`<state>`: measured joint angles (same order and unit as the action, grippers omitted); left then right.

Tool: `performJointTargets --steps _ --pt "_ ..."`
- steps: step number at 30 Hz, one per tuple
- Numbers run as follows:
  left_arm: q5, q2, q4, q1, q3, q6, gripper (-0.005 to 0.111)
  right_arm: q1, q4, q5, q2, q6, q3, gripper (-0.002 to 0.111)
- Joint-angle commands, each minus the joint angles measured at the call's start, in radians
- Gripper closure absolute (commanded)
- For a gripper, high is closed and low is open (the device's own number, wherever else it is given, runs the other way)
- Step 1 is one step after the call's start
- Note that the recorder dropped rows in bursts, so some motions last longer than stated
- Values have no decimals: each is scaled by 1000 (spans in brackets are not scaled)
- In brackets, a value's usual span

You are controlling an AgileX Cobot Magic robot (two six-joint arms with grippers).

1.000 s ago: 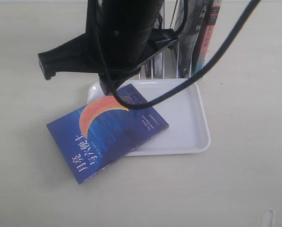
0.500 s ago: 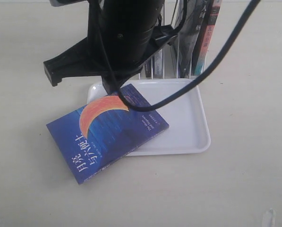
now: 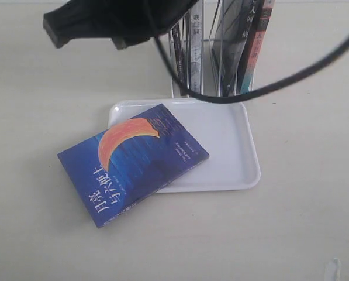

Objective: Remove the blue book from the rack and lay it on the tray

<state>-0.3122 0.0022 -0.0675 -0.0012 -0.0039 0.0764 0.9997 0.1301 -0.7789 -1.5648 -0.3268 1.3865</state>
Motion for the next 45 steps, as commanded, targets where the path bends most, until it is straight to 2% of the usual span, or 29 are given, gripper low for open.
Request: performJointTargets --steps 1,8,11,14,21,26,29,38,45 --pt "6 -2 -2 -10 4 -2 101 -2 143 137 203 6 -162 108" --pt "6 -2 -2 -10 4 -2 101 -6 242 275 591 6 -434 108" --pt "6 -2 -2 -10 4 -2 101 -66 272 351 756 4 -571 108" --pt "6 -2 -2 -10 4 -2 101 -188 269 457 907 -12 -718 108" --pt "6 -2 -2 -10 4 -2 101 -560 268 751 1179 -29 -1071 108" --pt "6 -2 -2 -10 4 -2 101 -730 268 827 1295 -19 -1243 108" --pt "6 -2 -2 -10 4 -2 101 -771 270 794 1324 -19 -1271 108" --pt "6 -2 -2 -10 4 -2 101 -769 271 749 1322 105 -1273 108" --pt "6 -2 -2 -10 4 -2 101 -769 104 745 1322 296 -1273 108"
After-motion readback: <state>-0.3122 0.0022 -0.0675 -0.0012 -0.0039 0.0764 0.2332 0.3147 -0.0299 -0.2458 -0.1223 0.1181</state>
